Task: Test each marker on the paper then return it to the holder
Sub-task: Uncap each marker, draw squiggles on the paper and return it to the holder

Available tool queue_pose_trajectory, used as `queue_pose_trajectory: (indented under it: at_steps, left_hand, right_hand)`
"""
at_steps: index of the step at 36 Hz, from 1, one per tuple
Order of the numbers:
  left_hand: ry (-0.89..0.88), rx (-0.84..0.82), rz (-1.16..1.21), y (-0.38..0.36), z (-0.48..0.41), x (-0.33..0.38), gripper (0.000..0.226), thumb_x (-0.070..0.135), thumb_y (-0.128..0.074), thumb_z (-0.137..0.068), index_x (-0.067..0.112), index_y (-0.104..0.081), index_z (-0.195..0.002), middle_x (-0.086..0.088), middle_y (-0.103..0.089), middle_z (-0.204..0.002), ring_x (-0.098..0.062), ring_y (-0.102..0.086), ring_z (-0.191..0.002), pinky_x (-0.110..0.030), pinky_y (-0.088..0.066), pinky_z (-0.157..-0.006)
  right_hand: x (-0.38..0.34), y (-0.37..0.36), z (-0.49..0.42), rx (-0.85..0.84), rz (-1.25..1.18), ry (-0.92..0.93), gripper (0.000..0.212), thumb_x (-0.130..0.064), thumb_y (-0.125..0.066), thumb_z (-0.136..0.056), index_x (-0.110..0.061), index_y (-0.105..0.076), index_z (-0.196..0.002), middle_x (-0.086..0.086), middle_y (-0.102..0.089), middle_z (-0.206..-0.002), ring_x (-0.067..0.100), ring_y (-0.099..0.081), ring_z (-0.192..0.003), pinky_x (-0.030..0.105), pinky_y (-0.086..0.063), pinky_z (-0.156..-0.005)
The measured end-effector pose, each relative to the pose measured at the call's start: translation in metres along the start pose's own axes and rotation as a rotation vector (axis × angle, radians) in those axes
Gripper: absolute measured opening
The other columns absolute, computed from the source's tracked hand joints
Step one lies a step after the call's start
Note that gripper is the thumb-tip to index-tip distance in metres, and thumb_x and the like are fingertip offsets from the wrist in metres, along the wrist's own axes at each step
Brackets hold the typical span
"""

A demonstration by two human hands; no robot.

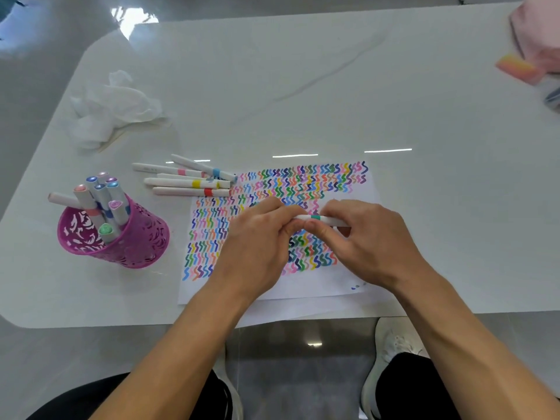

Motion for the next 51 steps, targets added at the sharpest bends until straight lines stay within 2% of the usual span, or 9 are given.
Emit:
queue_pose_trajectory:
  at_steps: [4,17,22,27,32,34,42,48,51]
  left_hand:
    - [0.017,0.012,0.031,-0.002,-0.002,0.000,0.019,0.020,-0.063,-0.098,0.020,-0.076,-0.113,0.006,-0.072,-0.098,-0.003,-0.056,-0.081,-0.003,-0.033,-0.072]
    - [0.081,-0.045,0.119,-0.007,-0.004,0.001,0.019,0.025,-0.064,-0.098,0.026,-0.077,-0.113,0.007,-0.073,-0.097,-0.012,-0.064,-0.088,-0.037,-0.054,-0.085]
    - [0.094,-0.013,0.097,-0.005,-0.007,0.002,0.018,0.021,-0.068,-0.095,0.026,-0.078,-0.108,0.010,-0.074,-0.098,-0.006,-0.063,-0.086,-0.011,-0.042,-0.078]
    - [0.123,-0.014,0.106,-0.007,-0.010,0.002,0.019,0.031,-0.068,-0.095,0.030,-0.076,-0.112,0.015,-0.072,-0.099,-0.002,-0.059,-0.085,-0.015,-0.043,-0.078]
    - [0.141,0.064,0.067,-0.011,-0.013,0.002,0.020,0.035,-0.065,-0.096,0.029,-0.075,-0.113,0.019,-0.063,-0.089,0.003,-0.053,-0.074,-0.007,-0.035,-0.071]
    - [0.165,0.093,0.062,-0.011,-0.015,0.001,0.021,0.036,-0.064,-0.097,0.027,-0.075,-0.112,0.017,-0.065,-0.092,0.001,-0.054,-0.075,-0.004,-0.034,-0.070]
    - [0.203,0.126,0.060,-0.010,-0.018,0.001,0.020,0.037,-0.064,-0.097,0.028,-0.075,-0.111,0.016,-0.065,-0.093,-0.002,-0.060,-0.076,-0.003,-0.036,-0.068]
    - [0.191,0.116,0.061,-0.014,-0.021,0.004,0.020,0.036,-0.063,-0.098,0.028,-0.076,-0.111,0.016,-0.065,-0.094,-0.002,-0.058,-0.078,-0.002,-0.036,-0.070]
    - [0.189,0.113,0.062,-0.015,-0.023,0.005,0.020,0.033,-0.064,-0.097,0.027,-0.076,-0.111,0.015,-0.064,-0.095,-0.002,-0.058,-0.080,-0.001,-0.034,-0.069]
  right_hand:
    - [0.000,-0.001,0.000,0.035,0.022,0.003,0.053,-0.073,-0.040,-0.095,-0.027,-0.050,-0.073,-0.009,-0.048,-0.056,0.007,-0.046,-0.050,0.026,-0.034,-0.050]
    - [0.008,-0.002,0.002,0.059,0.042,-0.047,0.069,-0.082,-0.037,-0.090,-0.020,-0.052,-0.062,-0.006,-0.049,-0.048,0.015,-0.050,-0.047,0.036,-0.051,-0.053]
    - [0.012,-0.004,0.003,0.076,-0.001,-0.056,0.073,-0.087,-0.037,-0.087,-0.023,-0.036,-0.053,-0.009,-0.039,-0.043,0.011,-0.038,-0.041,0.026,-0.036,-0.046]
    - [0.015,-0.002,0.003,0.017,-0.021,-0.114,0.071,-0.087,-0.031,-0.084,-0.022,-0.055,-0.068,-0.008,-0.053,-0.053,0.012,-0.051,-0.049,0.033,-0.050,-0.053]
    - [0.017,0.002,0.004,0.046,-0.217,-0.150,0.021,-0.044,-0.048,-0.105,-0.031,-0.054,-0.120,-0.014,-0.057,-0.069,0.005,-0.064,-0.064,0.031,-0.052,-0.063]
    - [0.021,0.005,0.003,0.079,-0.340,-0.163,0.025,-0.029,-0.051,-0.106,-0.033,-0.048,-0.130,-0.010,-0.063,-0.080,0.010,-0.072,-0.080,0.035,-0.060,-0.076]
    - [0.033,0.014,-0.001,0.266,-0.441,-0.124,0.047,-0.003,-0.052,-0.104,-0.041,-0.060,-0.130,-0.008,-0.060,-0.116,0.005,-0.067,-0.089,0.009,-0.048,-0.077]
    - [0.032,0.015,0.000,0.249,-0.678,-0.243,0.043,-0.002,-0.046,-0.106,-0.032,-0.074,-0.117,-0.005,-0.070,-0.121,0.011,-0.071,-0.104,0.033,-0.057,-0.097]
    - [0.033,0.019,0.001,0.253,-0.780,-0.291,0.046,0.006,-0.045,-0.102,-0.024,-0.074,-0.120,-0.003,-0.075,-0.117,0.012,-0.073,-0.105,0.030,-0.059,-0.095]
Point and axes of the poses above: each hand's wrist, its own z-axis away from the middle knuckle, its own y-axis out of the back of the hand, x = y × z, the point moved 1 cm from there along -z, towards the middle knuckle
